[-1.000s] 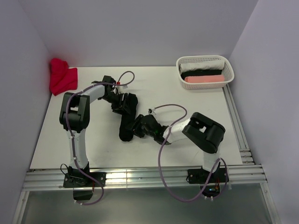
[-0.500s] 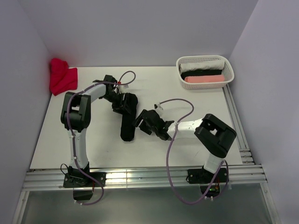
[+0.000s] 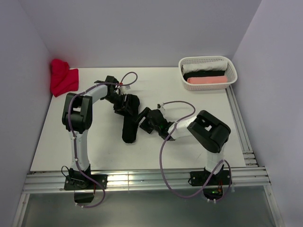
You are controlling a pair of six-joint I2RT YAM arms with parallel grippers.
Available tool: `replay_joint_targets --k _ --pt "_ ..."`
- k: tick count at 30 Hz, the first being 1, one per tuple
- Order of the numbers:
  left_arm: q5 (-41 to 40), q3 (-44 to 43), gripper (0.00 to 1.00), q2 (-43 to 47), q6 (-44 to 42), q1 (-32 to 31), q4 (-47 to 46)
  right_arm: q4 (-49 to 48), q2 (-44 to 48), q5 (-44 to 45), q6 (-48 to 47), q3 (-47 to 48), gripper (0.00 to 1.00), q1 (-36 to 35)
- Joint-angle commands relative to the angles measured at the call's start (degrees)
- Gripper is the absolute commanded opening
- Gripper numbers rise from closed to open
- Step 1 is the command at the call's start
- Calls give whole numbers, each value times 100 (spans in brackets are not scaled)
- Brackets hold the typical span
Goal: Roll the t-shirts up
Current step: Roll the tshirt, then place the rolled tshirt into the container
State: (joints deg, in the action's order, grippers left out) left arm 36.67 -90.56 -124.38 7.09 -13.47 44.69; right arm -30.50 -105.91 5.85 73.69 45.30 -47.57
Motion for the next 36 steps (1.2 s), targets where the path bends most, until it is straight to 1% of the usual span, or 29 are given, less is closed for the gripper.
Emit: replay_joint_targets --k 1,3,8,10,13,14,16,17,21,22,24,25,27,28,30,31,35,36 --pt "-1021 65 56 -412 -305 20 -303 -193 -211 -57 312 -100 79 20" --pt "-1012 56 56 -412 -287 12 -312 -228 -307 -101 400 -30 80 2" --pt "-977 56 56 -403 -270 12 -329 237 -439 -22 444 277 79 -50" --pt "-986 65 56 -403 -270 12 -329 316 -510 4 497 357 78 -50" --pt "-977 65 56 -386 -270 12 -320 404 -580 65 506 444 73 -50" --pt "-977 57 56 -386 -261 12 -320 466 -598 66 497 471 69 -50" --pt "-968 48 56 -386 -261 12 -312 571 -650 83 462 576 66 -50" --pt "-951 56 56 -386 -261 3 -311 572 -668 75 445 603 59 -50" --pt "-951 56 56 -386 -287 -6 -303 694 -756 101 365 770 48 -50" --pt "-951 65 56 -377 -296 -6 -303 712 -765 110 365 779 39 -59" --pt "-942 74 56 -342 -322 -15 -285 730 -782 118 357 814 28 -59" --pt "-916 65 57 -324 -331 -24 -285 782 -782 118 348 823 19 -59" --pt "-863 39 59 -289 -384 -15 -233 818 -774 145 357 831 9 -51" --pt "-854 21 61 -271 -410 -15 -206 861 -765 162 357 823 2 -59" --pt "-749 -58 65 -202 -498 -15 -127 949 -730 171 357 840 0 -59" --pt "-705 -136 69 -175 -533 -6 -109 1045 -712 180 348 858 0 -59" --pt "-441 -339 77 36 -648 47 14 1204 -554 285 321 823 0 -50" --pt "-319 -383 78 115 -839 64 92 1222 -536 303 321 814 0 -50"
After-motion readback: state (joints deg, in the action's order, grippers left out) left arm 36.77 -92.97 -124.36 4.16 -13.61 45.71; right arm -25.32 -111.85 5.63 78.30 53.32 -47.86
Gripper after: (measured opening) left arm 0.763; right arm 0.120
